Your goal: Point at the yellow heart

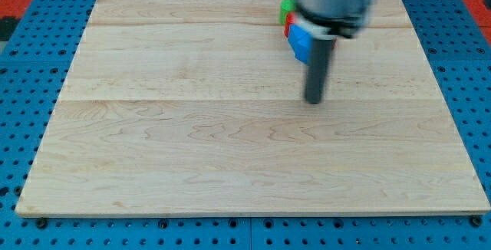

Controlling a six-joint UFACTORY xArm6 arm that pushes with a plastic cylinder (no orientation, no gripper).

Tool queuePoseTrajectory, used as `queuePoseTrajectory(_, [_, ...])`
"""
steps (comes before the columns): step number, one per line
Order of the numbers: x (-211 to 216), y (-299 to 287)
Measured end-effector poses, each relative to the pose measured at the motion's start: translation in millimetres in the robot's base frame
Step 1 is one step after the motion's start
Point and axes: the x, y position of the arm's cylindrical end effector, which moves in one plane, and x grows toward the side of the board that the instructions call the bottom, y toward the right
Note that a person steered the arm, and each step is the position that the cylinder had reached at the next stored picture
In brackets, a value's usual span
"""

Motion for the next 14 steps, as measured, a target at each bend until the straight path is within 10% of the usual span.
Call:
queuePoseTrajectory(2, [-139.2,49.6])
queuePoseTrajectory(10, [-164.2,-18.9])
queuePoseTrajectory(14, [-145.1,-151.2])
